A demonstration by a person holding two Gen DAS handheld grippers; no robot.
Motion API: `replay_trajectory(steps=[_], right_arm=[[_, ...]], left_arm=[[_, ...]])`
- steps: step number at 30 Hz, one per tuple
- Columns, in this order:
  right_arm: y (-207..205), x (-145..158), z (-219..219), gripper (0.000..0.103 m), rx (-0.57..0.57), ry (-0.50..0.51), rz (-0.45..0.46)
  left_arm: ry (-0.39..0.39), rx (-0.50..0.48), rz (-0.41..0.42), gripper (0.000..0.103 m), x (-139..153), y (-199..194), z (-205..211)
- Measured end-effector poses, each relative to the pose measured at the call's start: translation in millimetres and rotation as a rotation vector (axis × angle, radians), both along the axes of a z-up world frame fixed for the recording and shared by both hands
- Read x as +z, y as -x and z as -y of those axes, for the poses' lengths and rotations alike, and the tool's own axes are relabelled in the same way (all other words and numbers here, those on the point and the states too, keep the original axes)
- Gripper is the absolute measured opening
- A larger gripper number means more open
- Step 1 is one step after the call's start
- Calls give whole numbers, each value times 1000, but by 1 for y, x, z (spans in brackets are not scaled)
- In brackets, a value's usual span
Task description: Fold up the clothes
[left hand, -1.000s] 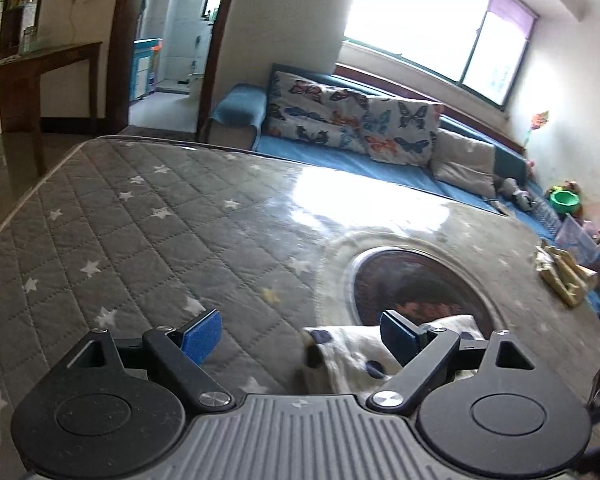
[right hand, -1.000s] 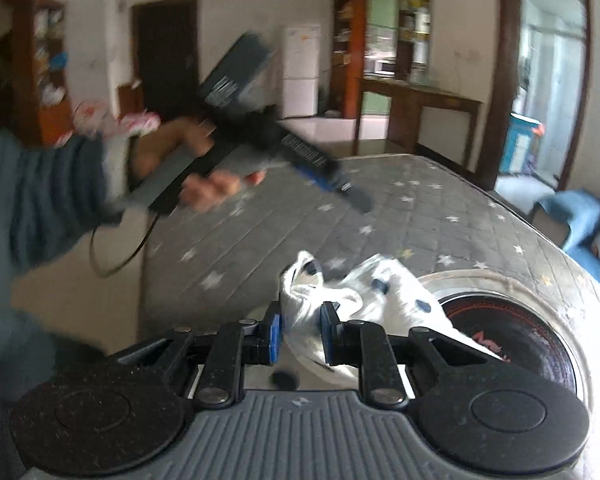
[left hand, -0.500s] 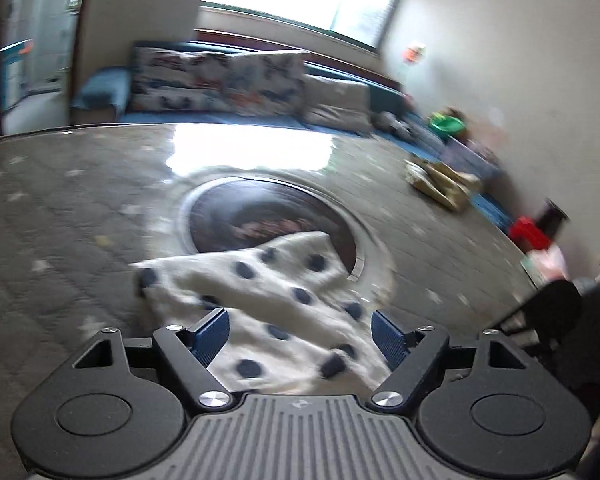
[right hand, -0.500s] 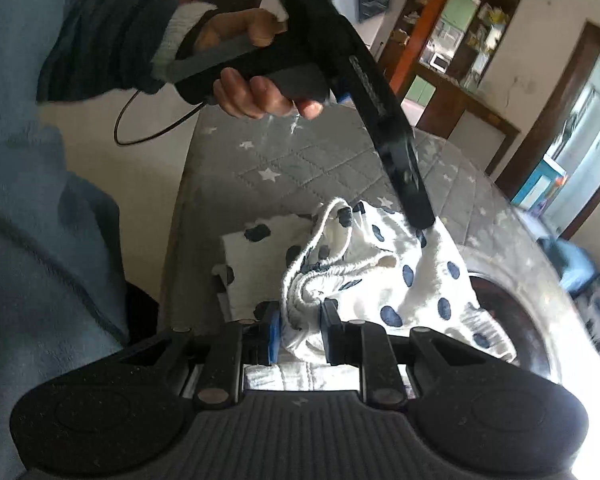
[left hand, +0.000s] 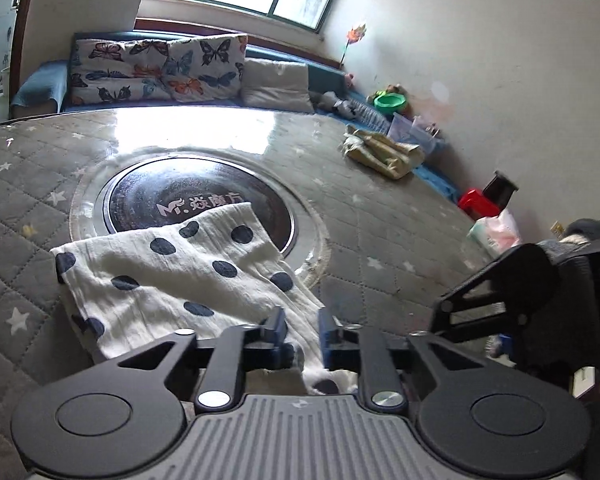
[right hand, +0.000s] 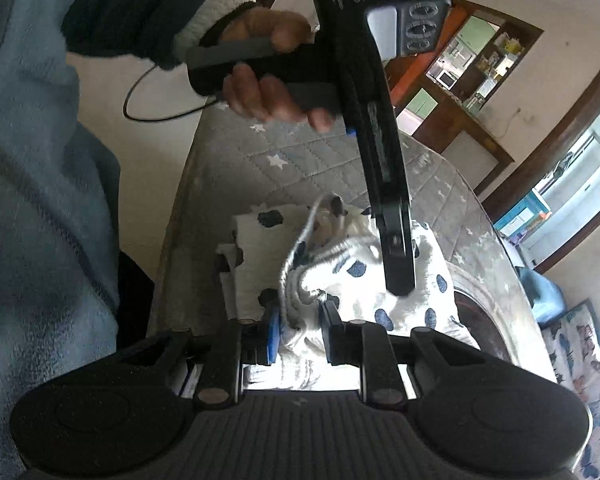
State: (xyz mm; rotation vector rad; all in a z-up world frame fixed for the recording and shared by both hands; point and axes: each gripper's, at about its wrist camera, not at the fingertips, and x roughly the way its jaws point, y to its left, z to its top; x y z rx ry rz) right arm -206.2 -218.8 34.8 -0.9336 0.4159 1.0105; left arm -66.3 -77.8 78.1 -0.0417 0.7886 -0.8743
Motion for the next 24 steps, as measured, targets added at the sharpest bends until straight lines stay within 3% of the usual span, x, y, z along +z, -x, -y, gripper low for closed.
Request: replay_trajectory(steps=[9, 18, 24], right_arm=[[7, -1, -1, 26, -34, 8, 15], [11, -1, -12, 45, -31, 12, 68], [7, -13, -32, 39, 17, 57, 95]], left_arm=[[-32, 28, 23, 15, 3, 42, -34], [-34, 82, 67, 37, 10, 64, -57], [-64, 100, 88, 40, 12, 66, -60]])
